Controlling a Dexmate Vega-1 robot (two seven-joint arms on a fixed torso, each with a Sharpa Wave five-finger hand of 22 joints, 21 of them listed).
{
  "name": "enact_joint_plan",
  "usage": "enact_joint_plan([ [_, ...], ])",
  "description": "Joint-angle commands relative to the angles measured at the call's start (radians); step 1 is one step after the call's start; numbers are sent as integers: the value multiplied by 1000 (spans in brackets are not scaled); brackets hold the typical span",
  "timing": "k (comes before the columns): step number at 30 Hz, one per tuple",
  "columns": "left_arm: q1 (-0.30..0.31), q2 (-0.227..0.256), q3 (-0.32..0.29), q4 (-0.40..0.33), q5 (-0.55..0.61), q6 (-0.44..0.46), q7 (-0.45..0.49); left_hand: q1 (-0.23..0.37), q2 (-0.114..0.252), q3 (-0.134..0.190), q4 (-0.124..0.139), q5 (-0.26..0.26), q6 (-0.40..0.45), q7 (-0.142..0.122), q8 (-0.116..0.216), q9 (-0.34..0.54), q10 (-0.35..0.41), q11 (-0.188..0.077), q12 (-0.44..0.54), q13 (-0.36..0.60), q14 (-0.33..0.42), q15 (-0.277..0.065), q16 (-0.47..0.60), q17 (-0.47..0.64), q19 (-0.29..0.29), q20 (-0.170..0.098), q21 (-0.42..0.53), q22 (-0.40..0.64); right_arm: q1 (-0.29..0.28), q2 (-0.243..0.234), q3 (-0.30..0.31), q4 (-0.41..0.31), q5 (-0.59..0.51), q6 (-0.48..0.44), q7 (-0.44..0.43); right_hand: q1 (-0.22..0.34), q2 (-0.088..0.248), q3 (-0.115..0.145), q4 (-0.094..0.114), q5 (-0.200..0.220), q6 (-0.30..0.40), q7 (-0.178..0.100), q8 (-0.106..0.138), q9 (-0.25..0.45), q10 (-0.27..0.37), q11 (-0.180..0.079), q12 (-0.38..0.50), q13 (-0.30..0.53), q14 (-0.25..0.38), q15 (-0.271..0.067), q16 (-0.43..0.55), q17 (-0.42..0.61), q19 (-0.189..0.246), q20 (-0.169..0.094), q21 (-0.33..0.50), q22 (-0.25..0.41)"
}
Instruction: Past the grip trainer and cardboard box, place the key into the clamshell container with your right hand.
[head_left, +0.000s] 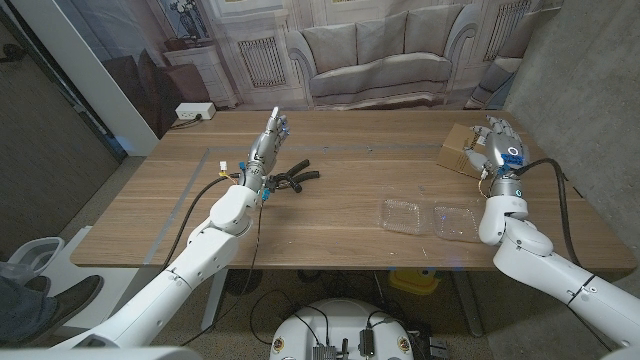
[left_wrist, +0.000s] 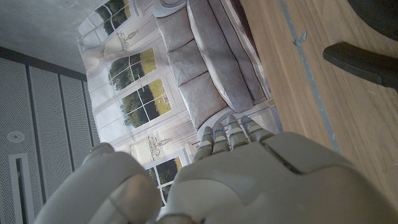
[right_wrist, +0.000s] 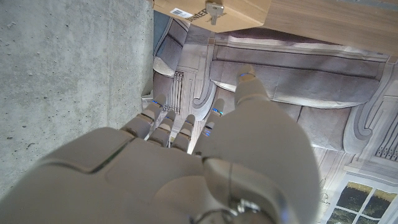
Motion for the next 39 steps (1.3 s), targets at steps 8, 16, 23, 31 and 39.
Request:
enact_joint_plan([
  [8, -2, -18, 4, 21, 1, -48, -13, 8, 4, -6, 4, 1, 6, 2, -2, 2, 6, 4, 1, 0, 0, 3, 4, 3, -2, 3, 3, 2, 41, -15, -34, 46, -6, -28, 43, 4, 6, -20, 1, -1, 36, 5, 1, 5, 6, -8, 3, 3, 3, -75, 6, 2, 9, -104, -9, 4],
  [16, 8, -23, 1, 23, -4, -61, -13, 9, 5, -7, 4, 1, 8, 3, -1, 2, 8, 2, 1, 1, 2, 4, 4, 3, -1, 4, 3, 2, 77, -18, -67, 71, -16, -38, 72, 16, 8, -23, -3, 1, 27, 0, -7, 5, -8, -11, -3, 3, -4, -74, 3, 1, 2, -104, -14, 5],
  [23, 18, -20, -3, 10, 1, -60, -1, 10, 6, -8, 4, 1, 9, 4, -1, 2, 8, 0, 1, 1, 2, 4, 4, 3, -3, 6, 2, 2, 100, -9, -85, 95, -18, -38, 76, 23, 10, -26, -5, 2, 27, 0, -8, 5, -9, -12, -3, 3, -4, -73, 4, 1, 2, -102, -16, 5],
  [31, 28, -15, -10, -8, 5, -58, 9, 11, 7, -9, 4, 1, 10, 4, -1, 2, 9, 2, 1, 1, 2, 3, 4, 3, -3, 7, 2, 2, 114, -3, -102, 118, -18, -36, 79, 28, 10, -33, -5, 4, 38, 0, -7, 6, -6, -14, -2, 3, -3, -76, 5, 1, 1, -103, -18, 5],
  [39, 29, -11, -9, -17, 6, -45, 10, 12, 8, -11, 4, 1, 10, 3, -2, 2, 9, 0, 1, 1, 2, 3, 4, 3, -3, 8, 2, 2, 121, 13, -124, 152, -48, -46, 34, 22, 6, -46, 1, 5, 45, 0, -8, 7, 6, -2, 3, 3, 8, -70, 9, 2, 9, -96, -18, 5],
])
